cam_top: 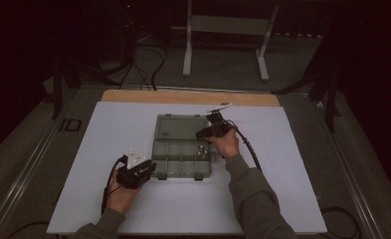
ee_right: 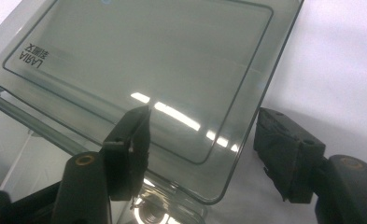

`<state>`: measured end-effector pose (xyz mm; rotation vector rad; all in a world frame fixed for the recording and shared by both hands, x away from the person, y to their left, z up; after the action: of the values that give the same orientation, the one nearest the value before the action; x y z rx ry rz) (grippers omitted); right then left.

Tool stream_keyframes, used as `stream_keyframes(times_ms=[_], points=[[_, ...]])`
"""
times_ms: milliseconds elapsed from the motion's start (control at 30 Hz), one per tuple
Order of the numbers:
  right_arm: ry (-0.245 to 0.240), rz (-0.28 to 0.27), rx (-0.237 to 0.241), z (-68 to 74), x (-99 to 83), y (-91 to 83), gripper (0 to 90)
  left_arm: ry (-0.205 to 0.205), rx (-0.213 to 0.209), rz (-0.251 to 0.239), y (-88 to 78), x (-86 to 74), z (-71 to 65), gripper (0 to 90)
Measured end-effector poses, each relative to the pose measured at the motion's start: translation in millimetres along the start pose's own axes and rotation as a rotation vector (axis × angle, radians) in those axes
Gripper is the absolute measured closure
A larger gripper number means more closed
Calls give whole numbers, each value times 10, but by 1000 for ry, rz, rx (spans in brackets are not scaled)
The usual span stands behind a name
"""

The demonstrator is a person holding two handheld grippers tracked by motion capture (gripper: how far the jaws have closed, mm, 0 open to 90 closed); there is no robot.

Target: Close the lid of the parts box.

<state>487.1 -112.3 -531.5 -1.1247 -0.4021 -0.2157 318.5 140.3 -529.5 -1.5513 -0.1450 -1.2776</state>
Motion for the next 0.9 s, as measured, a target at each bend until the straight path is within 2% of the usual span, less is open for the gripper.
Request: stream_keyframes(times_ms=[133, 433, 533, 600, 900], points=[[4, 7, 0, -2, 4, 1, 367, 1, 10, -10, 1, 16, 12, 779], [28, 20, 19, -23, 12, 14, 361, 0, 12, -9, 3, 16, 10, 781], [35, 20, 27, -29, 9, 17, 360, 18, 24, 3, 4, 20, -4, 769], [36, 19, 28, -32, 7, 17, 360, 19, 29, 24, 32, 11, -21, 726], [43, 21, 30, -34, 6, 18, 364, 7, 34, 26, 40, 13, -21, 726]])
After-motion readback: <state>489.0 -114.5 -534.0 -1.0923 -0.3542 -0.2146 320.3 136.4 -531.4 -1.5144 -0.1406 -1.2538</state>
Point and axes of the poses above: each handheld gripper's, and its own axes: y roughly forward along the jaws, x roughly out of its top, z roughly to its left, the point moved 4 cm from there along y, roughly forward along the jaws, and after that the axes turned 13 degrees about y, right-handed, at the moved point
